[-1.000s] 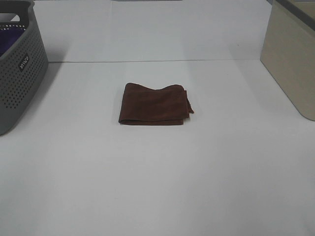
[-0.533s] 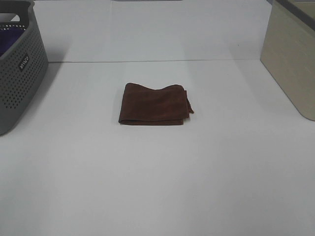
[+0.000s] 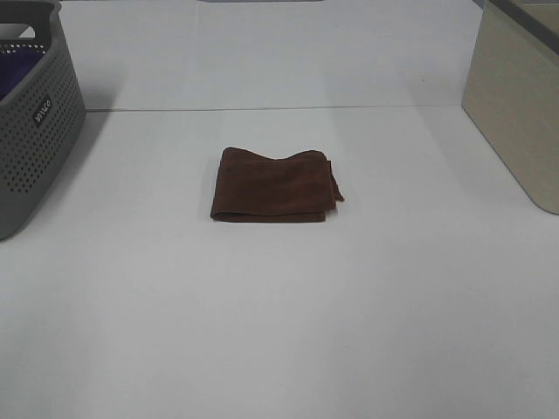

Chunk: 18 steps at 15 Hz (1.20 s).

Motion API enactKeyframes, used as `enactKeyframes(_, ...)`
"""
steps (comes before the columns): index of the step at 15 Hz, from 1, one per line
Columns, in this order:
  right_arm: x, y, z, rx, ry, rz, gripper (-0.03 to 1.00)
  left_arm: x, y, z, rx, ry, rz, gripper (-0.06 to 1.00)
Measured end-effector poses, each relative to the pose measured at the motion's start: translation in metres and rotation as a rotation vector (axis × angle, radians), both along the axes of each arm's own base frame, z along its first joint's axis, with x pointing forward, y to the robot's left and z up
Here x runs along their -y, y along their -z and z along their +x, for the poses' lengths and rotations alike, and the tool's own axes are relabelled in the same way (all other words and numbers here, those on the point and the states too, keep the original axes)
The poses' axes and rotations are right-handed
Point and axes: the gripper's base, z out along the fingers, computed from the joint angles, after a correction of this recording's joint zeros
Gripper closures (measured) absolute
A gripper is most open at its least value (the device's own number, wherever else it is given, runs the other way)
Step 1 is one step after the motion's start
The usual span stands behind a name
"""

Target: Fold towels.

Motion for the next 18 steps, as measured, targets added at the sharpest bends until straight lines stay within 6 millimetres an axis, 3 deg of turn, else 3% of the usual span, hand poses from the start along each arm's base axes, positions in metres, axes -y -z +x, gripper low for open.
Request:
enactKeyframes(13,0.0,0.0,0.0,0.001,0.001,-0.005,0.22,0.0,0.0,0.0,0.003,0.005,0.006,0.25)
enactKeyframes(18,0.002,-0.003,-0.012,0.084,0.001,0.006,0.22,-0.003,0.0,0.003,0.002,-0.133,0.005,0.25)
